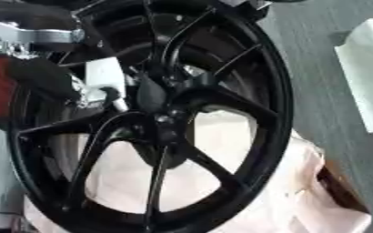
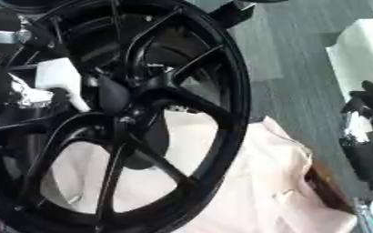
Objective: Pull the pin out of the wheel hub.
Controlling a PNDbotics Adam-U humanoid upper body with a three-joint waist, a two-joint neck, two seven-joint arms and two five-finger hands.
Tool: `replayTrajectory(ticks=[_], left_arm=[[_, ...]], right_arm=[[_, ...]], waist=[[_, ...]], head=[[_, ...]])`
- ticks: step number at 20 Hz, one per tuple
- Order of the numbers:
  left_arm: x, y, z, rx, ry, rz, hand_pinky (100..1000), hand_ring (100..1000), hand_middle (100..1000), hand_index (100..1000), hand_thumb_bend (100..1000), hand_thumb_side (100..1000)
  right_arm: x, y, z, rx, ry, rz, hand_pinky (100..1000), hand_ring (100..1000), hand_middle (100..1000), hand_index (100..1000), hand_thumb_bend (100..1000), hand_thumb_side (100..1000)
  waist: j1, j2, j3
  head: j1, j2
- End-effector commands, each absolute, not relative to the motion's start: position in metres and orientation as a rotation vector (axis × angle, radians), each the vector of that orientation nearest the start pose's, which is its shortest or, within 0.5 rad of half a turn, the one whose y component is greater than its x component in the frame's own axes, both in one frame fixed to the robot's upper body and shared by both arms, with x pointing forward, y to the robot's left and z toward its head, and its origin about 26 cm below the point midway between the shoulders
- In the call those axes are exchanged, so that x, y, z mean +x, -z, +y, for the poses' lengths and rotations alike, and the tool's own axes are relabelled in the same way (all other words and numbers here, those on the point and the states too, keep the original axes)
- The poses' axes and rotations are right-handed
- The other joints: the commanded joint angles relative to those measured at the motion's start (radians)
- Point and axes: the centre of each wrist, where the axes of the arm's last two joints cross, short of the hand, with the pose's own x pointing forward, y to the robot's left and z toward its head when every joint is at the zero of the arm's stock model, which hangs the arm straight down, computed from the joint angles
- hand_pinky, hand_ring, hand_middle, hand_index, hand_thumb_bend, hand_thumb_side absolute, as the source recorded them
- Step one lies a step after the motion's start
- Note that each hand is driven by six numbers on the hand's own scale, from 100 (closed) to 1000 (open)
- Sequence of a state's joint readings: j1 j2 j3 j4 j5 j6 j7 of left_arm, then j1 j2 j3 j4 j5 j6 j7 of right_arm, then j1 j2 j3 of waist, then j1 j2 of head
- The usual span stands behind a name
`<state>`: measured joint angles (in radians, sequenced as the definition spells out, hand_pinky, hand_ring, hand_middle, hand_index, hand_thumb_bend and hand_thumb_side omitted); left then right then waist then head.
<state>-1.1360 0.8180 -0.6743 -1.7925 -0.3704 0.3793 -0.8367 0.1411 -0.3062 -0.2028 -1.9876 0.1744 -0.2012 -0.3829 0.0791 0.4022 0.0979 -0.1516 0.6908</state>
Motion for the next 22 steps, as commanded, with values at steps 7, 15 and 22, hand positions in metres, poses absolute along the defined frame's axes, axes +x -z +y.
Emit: replayTrajectory(ticks=[7, 15, 22], left_arm=[[0.332, -0.35, 0.155, 0.704, 1.911, -1.213, 801, 742, 583, 762, 243, 516], [0.323, -0.358, 0.154, 0.678, 1.873, -1.264, 706, 562, 416, 582, 121, 250], [0.31, -0.369, 0.163, 0.73, 1.823, -1.341, 662, 494, 310, 465, 100, 201]], right_arm=[[0.228, -0.105, -0.348, -0.804, 0.032, -2.106, 767, 794, 690, 843, 100, 603], [0.228, -0.105, -0.348, -0.807, 0.038, -2.101, 768, 796, 691, 843, 100, 602], [0.228, -0.104, -0.348, -0.812, 0.048, -2.098, 769, 796, 692, 844, 100, 601]], waist=[[-0.005, -0.02, -0.001], [-0.005, -0.018, -0.001], [-0.006, -0.018, 0.001]], head=[[0.008, -0.017], [0.005, -0.019], [0.002, -0.019]])
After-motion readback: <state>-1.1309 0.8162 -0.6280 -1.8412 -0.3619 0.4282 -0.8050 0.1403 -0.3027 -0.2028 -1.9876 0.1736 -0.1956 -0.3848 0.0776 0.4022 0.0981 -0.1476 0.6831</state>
